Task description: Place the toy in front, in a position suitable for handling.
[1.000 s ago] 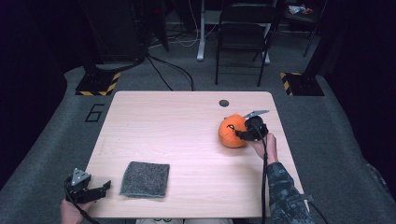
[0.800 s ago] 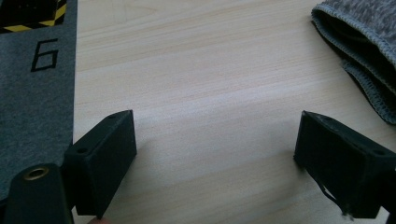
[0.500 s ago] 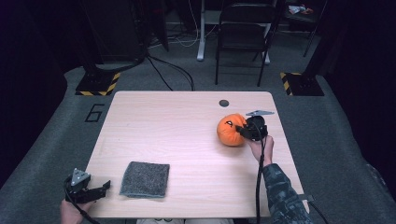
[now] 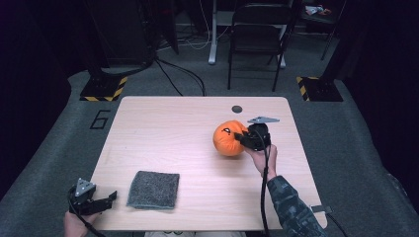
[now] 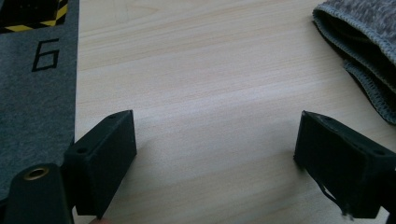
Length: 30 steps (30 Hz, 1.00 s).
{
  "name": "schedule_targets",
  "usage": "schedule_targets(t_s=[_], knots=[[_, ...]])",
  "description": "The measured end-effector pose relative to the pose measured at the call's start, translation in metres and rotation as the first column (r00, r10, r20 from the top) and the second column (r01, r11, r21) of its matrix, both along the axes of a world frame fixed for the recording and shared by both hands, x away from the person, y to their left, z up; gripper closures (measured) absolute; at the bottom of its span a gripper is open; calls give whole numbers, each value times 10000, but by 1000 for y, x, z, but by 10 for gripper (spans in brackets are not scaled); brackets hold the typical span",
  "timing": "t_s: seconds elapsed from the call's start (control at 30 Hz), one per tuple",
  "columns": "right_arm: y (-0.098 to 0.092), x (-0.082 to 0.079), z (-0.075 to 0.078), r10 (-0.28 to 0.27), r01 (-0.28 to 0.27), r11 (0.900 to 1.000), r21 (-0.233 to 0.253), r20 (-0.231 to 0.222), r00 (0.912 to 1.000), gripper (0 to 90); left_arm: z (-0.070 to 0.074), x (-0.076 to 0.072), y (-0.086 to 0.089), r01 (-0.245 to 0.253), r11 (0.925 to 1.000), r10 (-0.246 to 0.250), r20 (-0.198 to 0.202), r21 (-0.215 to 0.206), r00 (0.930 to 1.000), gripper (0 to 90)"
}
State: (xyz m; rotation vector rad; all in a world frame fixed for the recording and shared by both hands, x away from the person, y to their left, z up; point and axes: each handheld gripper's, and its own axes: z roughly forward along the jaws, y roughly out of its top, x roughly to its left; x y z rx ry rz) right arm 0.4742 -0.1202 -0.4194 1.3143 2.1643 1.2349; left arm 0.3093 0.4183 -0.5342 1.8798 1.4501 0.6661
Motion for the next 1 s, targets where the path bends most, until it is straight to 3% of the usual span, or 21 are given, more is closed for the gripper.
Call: schedule_targets(t_s=[0.27,0.5,0.8,0.9,1.0], knots=[[19,-1,-2,1288,-1288,9917,-21,77,9916,736,0,-1,0,-40,10000,40,-15,-1,10000,124],[29,2,-10,2794,-2772,9596,-488,477,9590,745,0,-2,0,-35,10000,35,-40,-4,10000,124],[31,6,-12,3734,-3717,9277,-360,899,9233,749,0,-2,1,-115,9999,115,56,-4,9999,124],[33,10,-19,4035,-4001,9147,-568,768,9117,748,0,-1,1,-207,9998,207,31,-25,9998,123],[38,15,-34,4087,-4034,9082,-1114,293,9122,730,-1,-1,1,-224,9997,224,48,-50,9997,123]])
